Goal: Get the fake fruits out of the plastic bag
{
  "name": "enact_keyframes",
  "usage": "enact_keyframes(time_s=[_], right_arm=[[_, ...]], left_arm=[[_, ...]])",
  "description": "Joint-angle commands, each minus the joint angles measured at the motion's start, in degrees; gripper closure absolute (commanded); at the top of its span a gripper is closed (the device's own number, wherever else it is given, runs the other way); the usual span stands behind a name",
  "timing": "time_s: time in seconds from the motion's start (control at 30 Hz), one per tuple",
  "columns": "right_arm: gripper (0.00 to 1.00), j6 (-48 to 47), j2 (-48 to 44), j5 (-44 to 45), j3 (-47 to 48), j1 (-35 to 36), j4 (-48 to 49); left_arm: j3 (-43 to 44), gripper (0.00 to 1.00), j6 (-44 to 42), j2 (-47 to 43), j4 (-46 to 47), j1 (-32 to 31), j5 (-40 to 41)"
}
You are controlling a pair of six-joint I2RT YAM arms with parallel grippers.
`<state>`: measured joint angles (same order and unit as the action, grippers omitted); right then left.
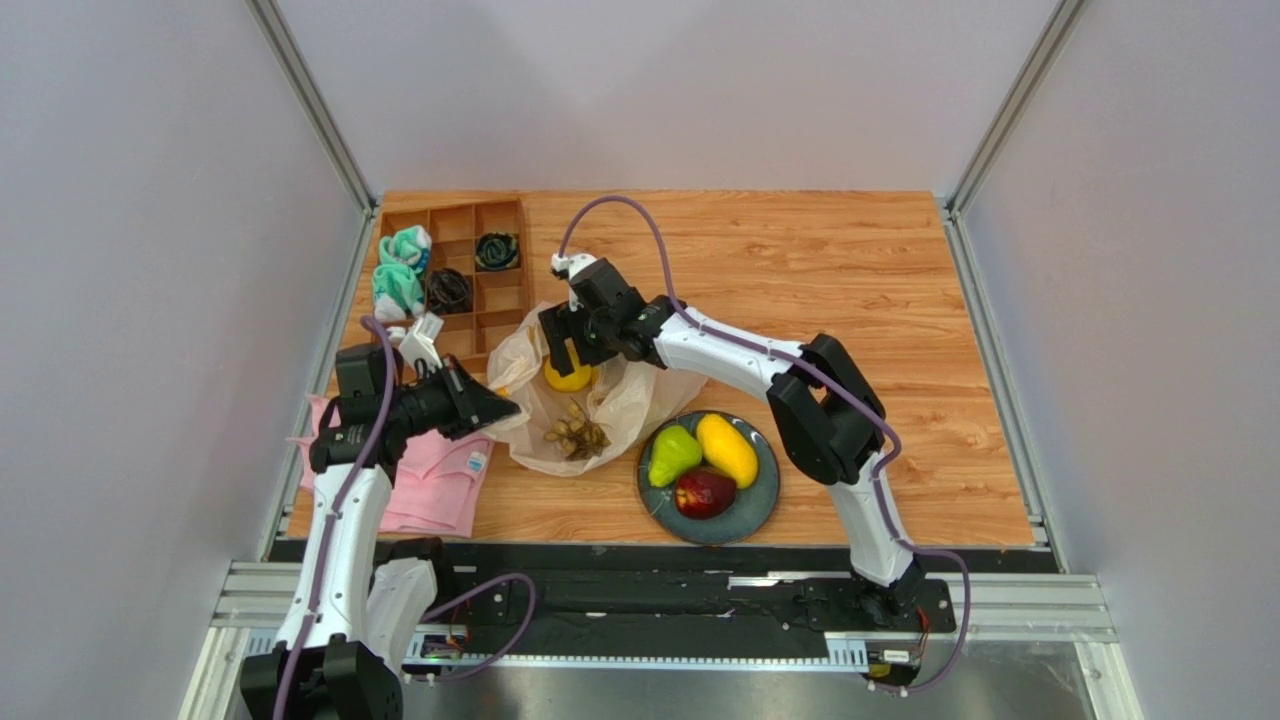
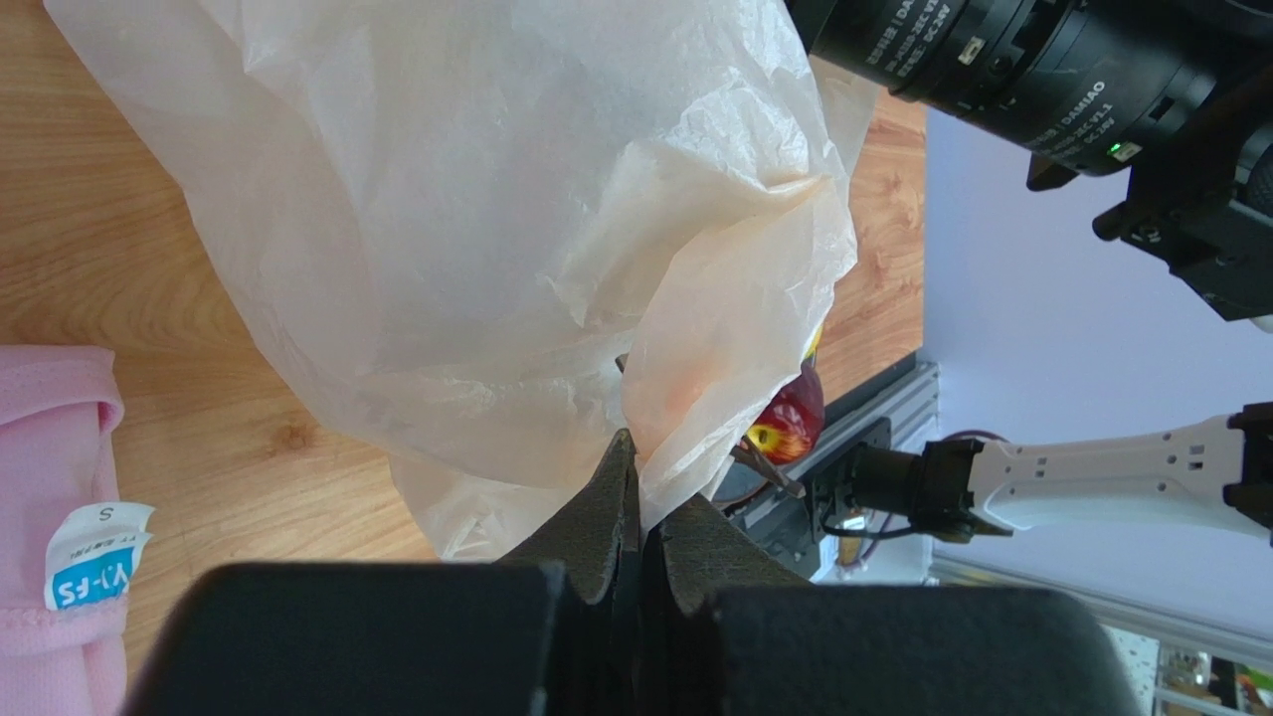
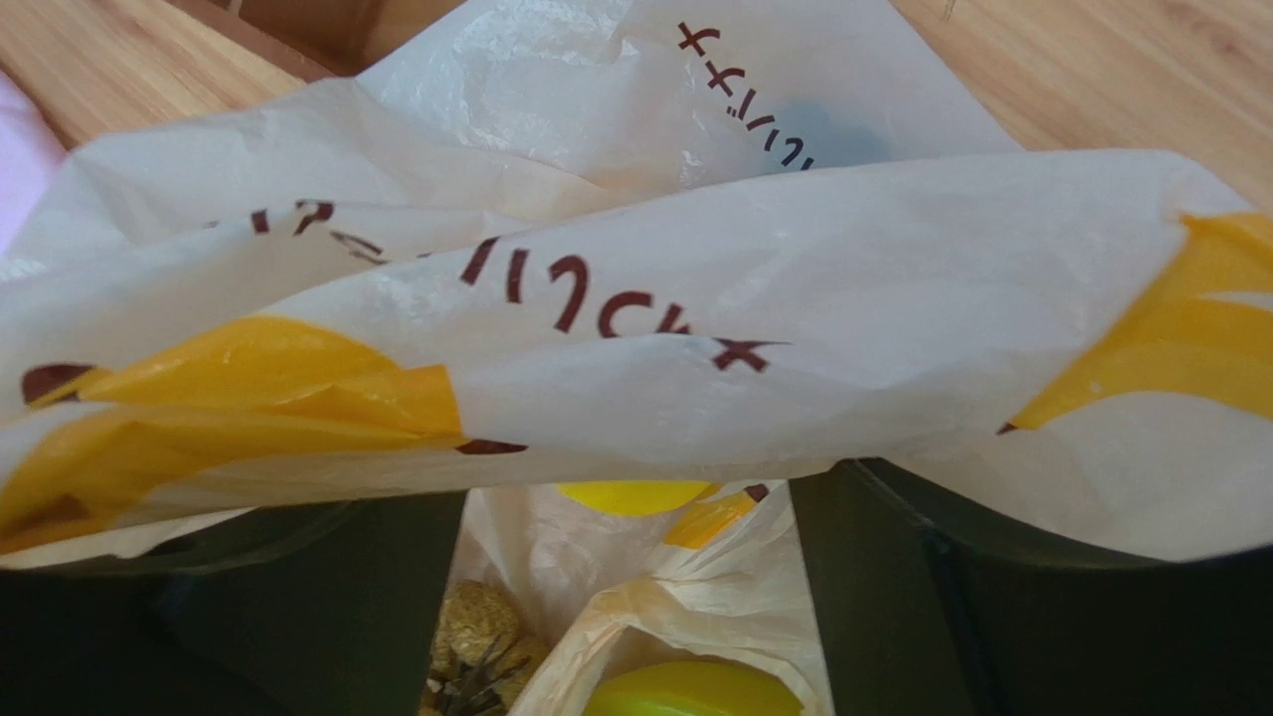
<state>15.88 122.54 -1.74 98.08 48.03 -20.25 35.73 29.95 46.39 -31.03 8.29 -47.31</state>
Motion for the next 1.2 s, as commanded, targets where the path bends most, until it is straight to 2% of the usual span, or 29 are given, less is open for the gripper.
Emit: enact_keyframes(time_s=[0.0, 0.1, 0.23, 0.33, 0.7, 0.87, 0.97, 1.0, 1.1, 1.13, 1.17], right_arm=[[0.26, -8.0, -2.9, 5.1, -0.3, 1.5, 3.4], [0.27, -10.5, -3.2, 8.1, 0.4, 2.6, 2.2], [0.29, -10.3, -6.6, 5.2, 0.1, 2.9, -1.2], [0.36, -9.8, -7.5, 2.5, -1.3, 3.4, -1.5], [0.42, -9.6, -2.0, 2.5, 3.7, 4.2, -1.2], [0.29, -9.5, 0.9, 0.6, 3.8, 4.2, 0.9], [0.26, -9.9, 3.6, 1.6, 5.5, 4.7, 2.5], [0.28, -10.3, 4.2, 4.2, 6.1, 5.1, 3.0], [0.44, -12.4, 5.1, 5.9, 7.0, 5.4, 5.2], [0.57, -12.7, 4.8, 5.9, 6.8, 5.4, 6.4], [0.64, -14.2, 3.8, 4.0, 6.6, 5.2, 6.6]], left_arm=[[-0.7, 1.00, 1.3, -1.0, 2.2, 0.4, -0.7], [-0.7, 1.00, 1.3, -1.2, 2.1, 0.4, -0.9], [-0.7, 1.00, 1.4, -1.8, 2.4, 0.4, -0.6], [-1.0, 1.00, 1.8, -2.2, 3.0, 0.5, -0.5], [-0.8, 1.00, 1.7, -2.4, 2.4, 0.7, -0.7], [-0.8, 1.00, 1.8, -2.6, 2.5, 1.1, -0.6], [-0.9, 1.00, 1.8, -2.6, 2.5, 1.2, -0.7], [-0.9, 1.00, 1.9, -2.5, 2.5, 1.3, -0.7], [-0.8, 1.00, 1.7, -2.5, 2.5, 1.3, -0.7], [-0.8, 1.00, 1.7, -2.6, 2.6, 1.3, -0.7], [-0.8, 1.00, 1.7, -2.6, 2.6, 1.4, -0.6]])
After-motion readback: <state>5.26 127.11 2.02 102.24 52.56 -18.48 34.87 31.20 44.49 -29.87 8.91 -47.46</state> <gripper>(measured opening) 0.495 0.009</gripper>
